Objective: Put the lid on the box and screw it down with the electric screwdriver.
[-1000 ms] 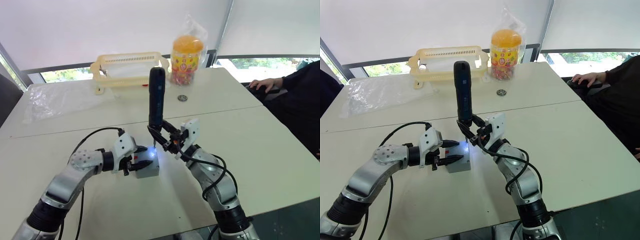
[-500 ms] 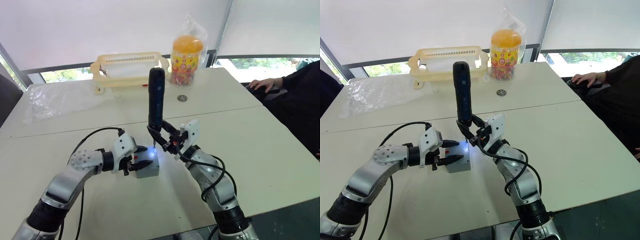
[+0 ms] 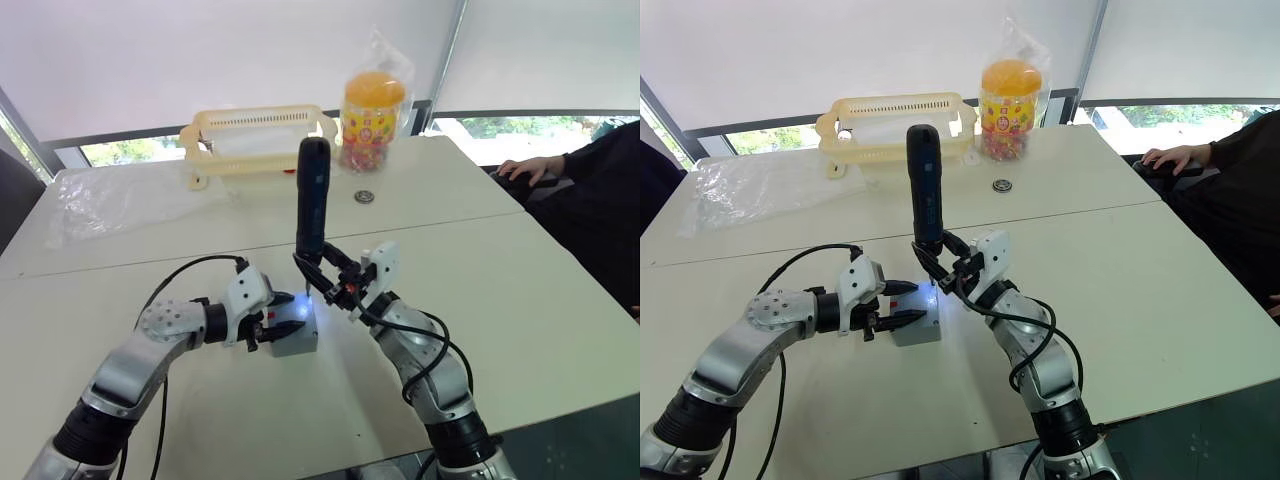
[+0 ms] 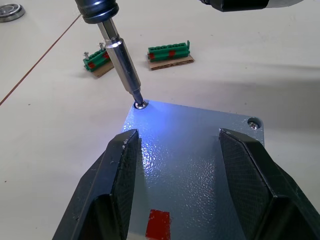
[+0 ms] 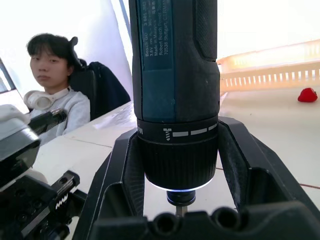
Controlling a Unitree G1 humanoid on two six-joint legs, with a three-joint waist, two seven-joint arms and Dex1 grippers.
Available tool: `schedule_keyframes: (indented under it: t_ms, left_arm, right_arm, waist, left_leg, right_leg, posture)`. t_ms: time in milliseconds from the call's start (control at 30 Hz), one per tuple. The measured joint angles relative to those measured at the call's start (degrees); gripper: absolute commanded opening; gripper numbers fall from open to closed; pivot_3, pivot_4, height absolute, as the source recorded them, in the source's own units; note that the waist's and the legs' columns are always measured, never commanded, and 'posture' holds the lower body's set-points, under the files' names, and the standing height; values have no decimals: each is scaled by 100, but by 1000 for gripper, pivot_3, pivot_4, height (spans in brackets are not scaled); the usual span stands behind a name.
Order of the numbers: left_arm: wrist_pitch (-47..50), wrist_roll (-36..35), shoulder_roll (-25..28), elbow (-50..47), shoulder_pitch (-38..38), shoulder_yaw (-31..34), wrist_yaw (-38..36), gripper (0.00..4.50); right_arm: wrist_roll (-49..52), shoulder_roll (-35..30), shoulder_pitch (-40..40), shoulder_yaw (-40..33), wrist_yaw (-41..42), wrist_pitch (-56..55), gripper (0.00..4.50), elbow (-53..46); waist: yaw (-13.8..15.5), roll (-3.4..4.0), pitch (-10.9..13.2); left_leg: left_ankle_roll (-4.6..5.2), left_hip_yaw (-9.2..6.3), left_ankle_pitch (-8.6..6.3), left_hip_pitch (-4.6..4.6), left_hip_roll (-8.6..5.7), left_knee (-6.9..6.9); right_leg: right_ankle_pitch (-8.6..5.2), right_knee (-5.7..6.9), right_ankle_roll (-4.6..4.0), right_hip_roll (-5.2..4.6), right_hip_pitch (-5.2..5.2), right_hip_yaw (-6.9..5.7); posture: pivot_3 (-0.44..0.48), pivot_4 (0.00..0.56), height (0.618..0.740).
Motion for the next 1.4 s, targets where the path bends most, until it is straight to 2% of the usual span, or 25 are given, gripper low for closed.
schedule_keyframes:
  t_ms: [900, 1400]
  left_arm:
    - [1, 50, 0, 1, 34, -23, 16, 2569]
    - [-9, 142, 0, 2, 45, -63, 9, 2569]
  right_arm:
    - [-204, 12, -67, 32, 223, -410, 1695, 497]
    - [-209, -115, 99, 16, 289, -430, 1695, 380]
  waist:
    - [-3, 0, -41]
    - [-1, 1, -94]
  left_leg:
    - [0, -1, 0, 13, 0, -2]
    - [0, -1, 0, 19, 1, -3]
  right_leg:
    - [-3, 0, -5, 1, 12, 0]
    - [-5, -1, -7, 0, 18, 0]
  posture:
    - [0, 150, 740]
    - [0, 150, 740]
